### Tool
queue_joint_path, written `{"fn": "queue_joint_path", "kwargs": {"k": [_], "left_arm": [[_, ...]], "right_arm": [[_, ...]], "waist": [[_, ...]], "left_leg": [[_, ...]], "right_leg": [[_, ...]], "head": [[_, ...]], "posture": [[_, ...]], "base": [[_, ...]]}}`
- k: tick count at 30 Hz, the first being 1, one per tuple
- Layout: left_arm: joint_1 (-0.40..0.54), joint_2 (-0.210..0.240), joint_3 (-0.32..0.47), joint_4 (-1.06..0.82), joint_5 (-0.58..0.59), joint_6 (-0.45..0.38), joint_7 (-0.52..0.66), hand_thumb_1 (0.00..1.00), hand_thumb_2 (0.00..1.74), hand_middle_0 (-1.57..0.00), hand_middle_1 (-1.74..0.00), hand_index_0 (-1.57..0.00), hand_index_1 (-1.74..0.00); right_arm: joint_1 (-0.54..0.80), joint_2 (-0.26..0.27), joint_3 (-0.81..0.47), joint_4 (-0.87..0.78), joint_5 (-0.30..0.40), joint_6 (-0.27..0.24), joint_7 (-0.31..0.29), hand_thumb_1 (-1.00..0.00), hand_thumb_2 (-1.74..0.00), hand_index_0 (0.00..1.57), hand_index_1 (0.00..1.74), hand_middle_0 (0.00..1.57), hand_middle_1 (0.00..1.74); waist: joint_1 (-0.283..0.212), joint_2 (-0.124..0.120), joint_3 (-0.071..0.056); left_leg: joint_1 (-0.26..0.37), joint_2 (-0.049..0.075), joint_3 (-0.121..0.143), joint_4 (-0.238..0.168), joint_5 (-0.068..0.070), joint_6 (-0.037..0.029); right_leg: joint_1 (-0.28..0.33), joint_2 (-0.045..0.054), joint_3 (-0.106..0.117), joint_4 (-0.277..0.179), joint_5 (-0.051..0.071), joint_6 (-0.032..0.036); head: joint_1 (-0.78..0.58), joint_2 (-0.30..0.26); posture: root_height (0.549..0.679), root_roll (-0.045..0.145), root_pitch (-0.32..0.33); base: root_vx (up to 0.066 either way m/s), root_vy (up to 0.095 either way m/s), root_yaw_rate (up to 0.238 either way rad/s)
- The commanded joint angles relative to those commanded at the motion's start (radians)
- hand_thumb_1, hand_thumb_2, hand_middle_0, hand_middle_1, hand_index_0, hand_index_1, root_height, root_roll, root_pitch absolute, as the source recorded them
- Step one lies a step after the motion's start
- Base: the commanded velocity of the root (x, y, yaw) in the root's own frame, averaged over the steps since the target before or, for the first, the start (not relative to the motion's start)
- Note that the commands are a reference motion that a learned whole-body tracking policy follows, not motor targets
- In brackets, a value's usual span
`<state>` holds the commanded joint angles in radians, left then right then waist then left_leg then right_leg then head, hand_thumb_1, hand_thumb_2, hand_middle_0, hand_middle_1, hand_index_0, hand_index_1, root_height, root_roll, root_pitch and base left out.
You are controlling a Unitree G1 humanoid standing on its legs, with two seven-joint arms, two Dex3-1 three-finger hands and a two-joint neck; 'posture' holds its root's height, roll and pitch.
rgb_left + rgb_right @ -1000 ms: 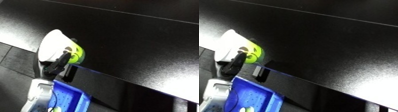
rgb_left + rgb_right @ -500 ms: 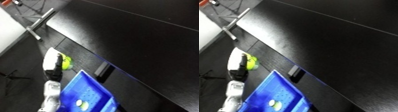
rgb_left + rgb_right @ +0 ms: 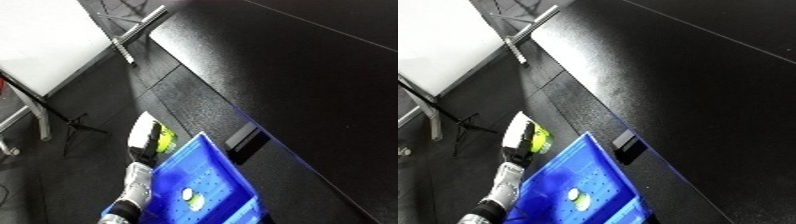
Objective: Pick up the object and place it into the box
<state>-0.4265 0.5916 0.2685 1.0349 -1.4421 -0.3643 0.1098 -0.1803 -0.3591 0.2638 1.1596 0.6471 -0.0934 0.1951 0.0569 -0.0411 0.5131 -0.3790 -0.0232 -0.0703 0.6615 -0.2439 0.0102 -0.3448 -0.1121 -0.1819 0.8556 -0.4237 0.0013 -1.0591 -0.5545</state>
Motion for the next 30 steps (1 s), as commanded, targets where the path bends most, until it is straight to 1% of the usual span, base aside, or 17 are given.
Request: {"fn": "queue_joint_path", "kwargs": {"k": [5, 8, 12, 16, 20, 25, 30], "left_arm": [[-0.013, 0.007, -0.014, 0.085, 0.028, 0.061, -0.014, 0.55, 0.96, -0.86, -0.96, -0.86, -0.96], [-0.023, 0.019, -0.025, 0.149, 0.062, 0.101, -0.029, 0.4, 0.7, -0.63, -0.7, -0.63, -0.7], [-0.038, 0.037, -0.045, 0.231, 0.144, 0.146, -0.036, 0.2, 0.35, -0.31, -0.35, -0.31, -0.35], [-0.047, 0.053, -0.064, 0.291, 0.22, 0.183, -0.04, 0.0, 0.0, 0.0, 0.0, 0.0, 0.0], [-0.052, 0.062, -0.076, 0.335, 0.253, 0.201, -0.047, 0.0, 0.0, 0.0, 0.0, 0.0, 0.0], [-0.057, 0.068, -0.083, 0.362, 0.277, 0.202, -0.048, 0.0, 0.0, 0.0, 0.0, 0.0, 0.0], [-0.06, 0.077, -0.088, 0.369, 0.302, 0.204, -0.047, 0.0, 0.0, 0.0, 0.0, 0.0, 0.0]], "right_arm": [[-0.004, 0.004, 0.012, 0.006, -0.007, 0.0, 0.005, 0.0, 0.0, 0.0, 0.0, 0.0, 0.0], [-0.007, 0.004, 0.019, 0.012, -0.008, -0.002, 0.013, 0.0, 0.0, 0.0, 0.0, 0.0, 0.0], [-0.012, 0.002, 0.027, 0.017, -0.007, -0.002, 0.022, 0.0, 0.0, 0.0, 0.0, 0.0, 0.0], [-0.016, -0.001, 0.036, 0.019, -0.001, -0.002, 0.025, 0.0, 0.0, 0.0, 0.0, 0.0, 0.0], [-0.017, -0.002, 0.042, 0.02, 0.005, -0.002, 0.025, 0.0, 0.0, 0.0, 0.0, 0.0, 0.0], [-0.016, -0.002, 0.046, 0.021, 0.012, -0.003, 0.028, 0.0, 0.0, 0.0, 0.0, 0.0, 0.0], [-0.015, -0.004, 0.05, 0.022, 0.022, -0.004, 0.03, 0.0, 0.0, 0.0, 0.0, 0.0, 0.0]], "waist": [[-0.002, -0.015, 0.002], [-0.005, -0.024, 0.004], [-0.01, -0.035, 0.006], [-0.012, -0.041, 0.007], [-0.012, -0.046, 0.007], [-0.013, -0.05, 0.007], [-0.012, -0.045, 0.007]], "left_leg": [[0.002, 0.006, 0.001, -0.011, 0.004, -0.0032], [0.004, 0.009, 0.003, -0.017, 0.005, -0.0036], [0.004, 0.011, 0.008, -0.02, 0.004, -0.003], [0.003, 0.014, 0.012, -0.022, 0.001, -0.0029], [0.002, 0.013, 0.014, -0.021, -0.001, -0.0026], [0.002, 0.013, 0.014, -0.024, -0.002, -0.003], [0.003, 0.011, 0.013, -0.029, -0.001, -0.0034]], "right_leg": [[0.009, 0.0062, -0.002, -0.015, 0.003, 0.0006], [0.013, 0.0088, -0.003, -0.025, 0.006, 0.0002], [0.016, 0.0121, -0.001, -0.034, 0.008, -0.0005], [0.017, 0.0132, -0.001, -0.041, 0.01, -0.0006], [0.018, 0.014, -0.002, -0.045, 0.011, -0.001], [0.022, 0.0144, -0.002, -0.056, 0.014, -0.0016], [0.021, 0.0122, -0.004, -0.061, 0.017, -0.0023]], "head": [[0.001, -0.012], [0.006, -0.025], [0.018, -0.042], [0.032, -0.056], [0.042, -0.057], [0.052, -0.055], [0.072, -0.05]], "posture": [[0.631, 0.037, -0.057], [0.631, 0.034, -0.057], [0.631, 0.031, -0.057], [0.631, 0.03, -0.055], [0.631, 0.03, -0.054], [0.632, 0.03, -0.052], [0.632, 0.03, -0.05]], "base": [[0.004, 0.024, 0.02], [0.002, 0.015, 0.002], [0.001, 0.013, -0.009], [0.002, 0.007, -0.009], [0.001, -0.002, -0.01], [0.0, -0.008, 0.005], [-0.004, -0.009, 0.017]]}}
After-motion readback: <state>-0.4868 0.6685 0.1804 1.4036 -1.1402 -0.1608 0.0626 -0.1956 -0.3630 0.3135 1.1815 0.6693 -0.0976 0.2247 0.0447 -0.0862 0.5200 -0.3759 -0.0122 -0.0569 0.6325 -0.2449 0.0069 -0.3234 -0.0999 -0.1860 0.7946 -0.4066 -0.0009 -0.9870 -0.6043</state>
